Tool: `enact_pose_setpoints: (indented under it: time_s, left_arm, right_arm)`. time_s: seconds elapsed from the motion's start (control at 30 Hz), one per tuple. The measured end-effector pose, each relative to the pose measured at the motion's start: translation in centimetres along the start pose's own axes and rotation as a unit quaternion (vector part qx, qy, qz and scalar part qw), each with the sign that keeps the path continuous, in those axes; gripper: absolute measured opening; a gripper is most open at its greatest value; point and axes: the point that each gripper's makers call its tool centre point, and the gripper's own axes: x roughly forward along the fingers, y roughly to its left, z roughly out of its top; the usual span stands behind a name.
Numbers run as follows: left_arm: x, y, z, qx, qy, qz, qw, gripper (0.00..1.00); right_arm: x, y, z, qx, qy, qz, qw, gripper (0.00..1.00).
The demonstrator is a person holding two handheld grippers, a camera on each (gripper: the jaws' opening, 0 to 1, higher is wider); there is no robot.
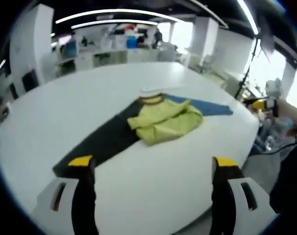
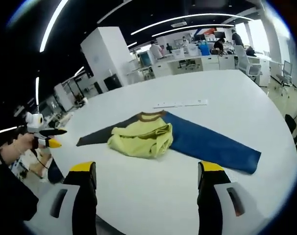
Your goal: Fold the garment on the visible template until the final outline fits inside the template.
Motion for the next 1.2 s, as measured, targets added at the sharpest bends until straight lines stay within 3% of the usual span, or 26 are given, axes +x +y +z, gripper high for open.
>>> enact_pose_setpoints:
  time_s: [0.57,1.03,1.2]
  left_arm:
    - [-1.4,-0.4,-0.5,-0.011,0.000,0.006,0.9999,0.99]
    - [-1.1,-0.5,-0.7,-0.006,0.007,0.003,1.0000,0.99]
    - [-0.8,-0.4,-0.8,-0.008,0.010,0.000,0.9999,0.99]
  right_arm:
    - [-1.8,0.5,-0.9,0.026,-0.018,0.003,0.9995,0.99]
    - [-1.5,0.8,-1.0,0.022,-0.014,0.008,0.9996,0.99]
    - [-1.1,0.7,-1.2,0.025,-0.008,0.010,0.9996,0.95]
